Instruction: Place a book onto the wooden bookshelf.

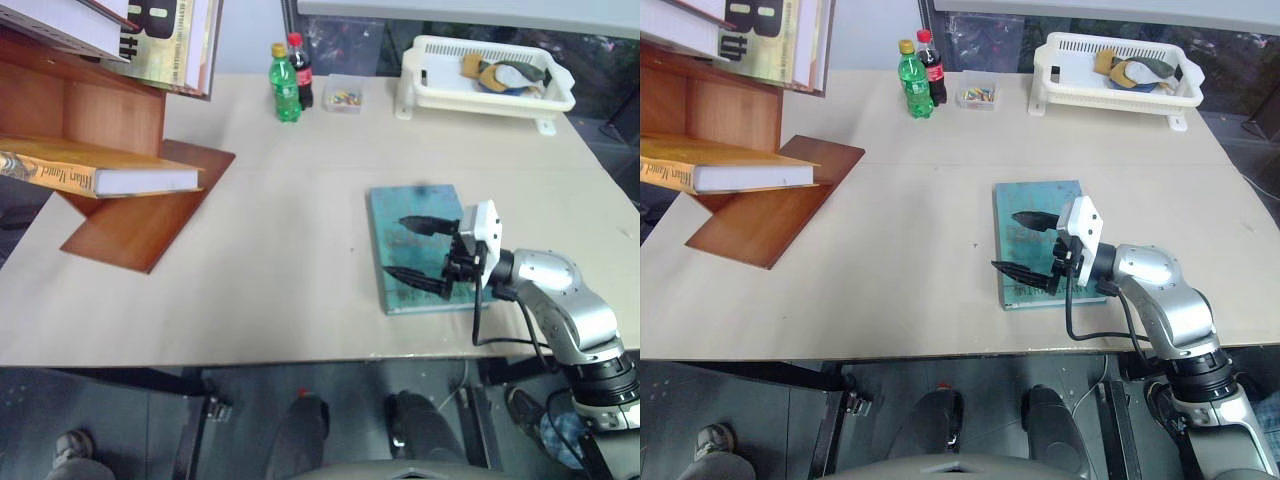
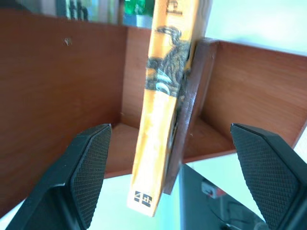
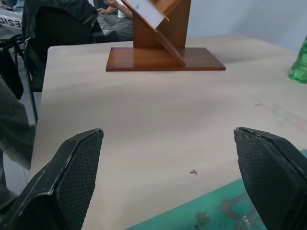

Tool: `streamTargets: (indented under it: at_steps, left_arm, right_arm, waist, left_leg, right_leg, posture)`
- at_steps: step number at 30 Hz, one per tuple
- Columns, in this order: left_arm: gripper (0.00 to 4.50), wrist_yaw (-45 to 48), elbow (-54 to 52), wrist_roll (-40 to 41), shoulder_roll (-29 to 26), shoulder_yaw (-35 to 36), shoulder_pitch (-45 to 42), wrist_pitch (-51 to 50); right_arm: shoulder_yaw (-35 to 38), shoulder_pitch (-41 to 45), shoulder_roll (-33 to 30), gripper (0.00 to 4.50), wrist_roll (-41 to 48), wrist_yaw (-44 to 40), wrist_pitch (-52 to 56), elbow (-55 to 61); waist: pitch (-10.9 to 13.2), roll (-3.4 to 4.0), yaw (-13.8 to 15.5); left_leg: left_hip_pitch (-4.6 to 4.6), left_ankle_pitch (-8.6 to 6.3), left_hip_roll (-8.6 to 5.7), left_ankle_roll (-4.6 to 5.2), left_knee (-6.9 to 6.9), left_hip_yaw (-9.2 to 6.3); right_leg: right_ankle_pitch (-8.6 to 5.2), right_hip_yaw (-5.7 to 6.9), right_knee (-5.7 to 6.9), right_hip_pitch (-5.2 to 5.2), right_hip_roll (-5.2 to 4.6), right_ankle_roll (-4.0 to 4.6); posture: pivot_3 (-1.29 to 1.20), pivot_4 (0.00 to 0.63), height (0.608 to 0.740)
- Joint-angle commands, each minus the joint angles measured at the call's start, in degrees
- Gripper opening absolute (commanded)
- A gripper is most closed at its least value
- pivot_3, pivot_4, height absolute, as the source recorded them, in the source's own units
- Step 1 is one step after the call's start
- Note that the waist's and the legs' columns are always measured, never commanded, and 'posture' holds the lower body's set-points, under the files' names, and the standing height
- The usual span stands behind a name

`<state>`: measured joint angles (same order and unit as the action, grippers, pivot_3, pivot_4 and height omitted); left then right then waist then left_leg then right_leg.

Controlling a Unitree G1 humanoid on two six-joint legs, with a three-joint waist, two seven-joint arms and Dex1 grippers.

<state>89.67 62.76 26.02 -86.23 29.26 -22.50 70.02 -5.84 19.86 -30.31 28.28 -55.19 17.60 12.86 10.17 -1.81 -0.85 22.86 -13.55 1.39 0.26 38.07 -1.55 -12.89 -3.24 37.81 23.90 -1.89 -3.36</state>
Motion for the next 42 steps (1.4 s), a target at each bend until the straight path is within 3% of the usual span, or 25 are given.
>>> streamTargets:
  at_steps: [1, 5, 11, 14, 21, 22, 29, 34, 42]
  left_arm:
    - [4.23, 2.82, -13.44, 9.23, 2.44, 5.94, 8.15, -2.79]
    - [4.23, -1.48, -39.41, 13.53, 10.49, 9.87, 20.21, -12.35]
    - [4.23, -10.67, -61.63, 11.78, 20.13, 6.07, 26.40, -22.48]
    - [3.49, -14.15, -69.27, 11.13, 24.31, 1.32, 27.76, -27.09]
    - [0.17, -38.71, -76.69, 0.00, 40.58, -11.29, 23.48, -46.81]
    - [0.07, -42.51, -76.88, -1.95, 43.37, -12.08, 22.73, -48.56]
    - [0.07, -64.55, -76.87, -12.43, 57.29, -11.48, 17.42, -56.90]
    - [0.07, -75.09, -71.22, -14.90, 59.78, -6.82, 12.82, -61.22]
    - [0.07, -74.85, -70.45, -14.05, 59.86, -6.98, 11.61, -62.46]
  right_arm:
    - [1.32, 1.42, -0.15, 4.50, 0.17, -1.32, -1.37, -0.01]
    - [1.77, 1.92, -0.45, 4.50, -0.14, -1.58, -1.43, -0.64]
    - [2.86, 0.20, -1.64, 4.50, 0.32, -0.60, -0.16, 2.18]
    - [3.81, -1.23, -2.71, 4.50, 0.49, 0.30, 0.52, 4.06]
    - [5.22, -6.66, -4.46, 4.50, -1.81, 5.61, 1.65, 13.04]
    - [5.41, -7.50, -4.31, 4.50, -1.77, 6.76, 2.21, 14.69]
    - [6.67, -11.35, -3.51, 4.50, -0.34, 12.81, 6.06, 21.95]
    - [6.64, -11.09, -3.41, 4.50, 0.46, 14.35, 7.43, 23.15]
    - [7.10, -9.80, -3.08, 4.50, 1.67, 15.72, 8.32, 22.91]
  waist:
    - [0.03, 0.05, -0.02]
    - [0.04, 0.08, -0.03]
    - [0.07, 0.12, -0.09]
    - [0.13, 0.28, -0.03]
    - [0.14, 0.41, 0.01]
    - [0.13, 0.40, 0.00]
    - [0.10, 0.36, -0.01]
    - [0.10, 0.36, 0.02]
    - [0.10, 0.37, -0.29]
  left_leg:
    - [-0.01, 0.00, 0.08, 0.00, 0.00, 0.02]
    - [-0.01, 0.00, 0.20, 0.00, -0.01, 0.07]
    - [-0.01, 0.00, 0.07, -0.01, -0.03, 0.08]
    - [-0.06, 0.00, 0.04, -0.01, -0.07, 0.06]
    - [-0.09, 0.00, -0.06, 0.00, -0.05, 0.01]
    - [-0.08, 0.00, -0.05, 0.00, -0.04, -0.01]
    - [-0.10, 0.00, -0.09, 0.00, 0.02, -0.17]
    - [-0.12, 0.00, -0.11, 0.00, 0.03, -0.23]
    - [-0.15, 0.00, -0.09, 0.00, 0.02, -0.24]
  right_leg:
    - [0.00, -0.02, 0.00, 0.00, -0.03, 0.01]
    - [0.10, -0.02, -0.11, 0.00, -0.04, 0.16]
    - [0.10, -0.04, -0.15, 0.00, -0.01, 0.17]
    - [0.09, -0.04, -0.11, -0.01, 0.01, 0.15]
    - [0.01, -0.10, -0.08, -0.06, 0.01, -0.02]
    - [0.02, -0.09, -0.11, -0.07, 0.03, -0.03]
    - [0.16, -0.01, -0.10, -0.18, 0.03, -0.24]
    - [0.16, 0.04, -0.09, -0.19, 0.04, -0.23]
    - [0.17, 0.04, -0.08, -0.20, 0.08, -0.19]
  posture:
    - [0.00, 0.150, 0.740]
    - [0.00, 0.150, 0.740]
    - [0.00, 0.150, 0.740]
    - [0.00, 0.150, 0.740]
    - [0.00, 0.150, 0.740]
    - [0.00, 0.150, 0.740]
    - [0.00, 0.150, 0.740]
    - [0.00, 0.150, 0.740]
    - [0.00, 0.150, 0.740]
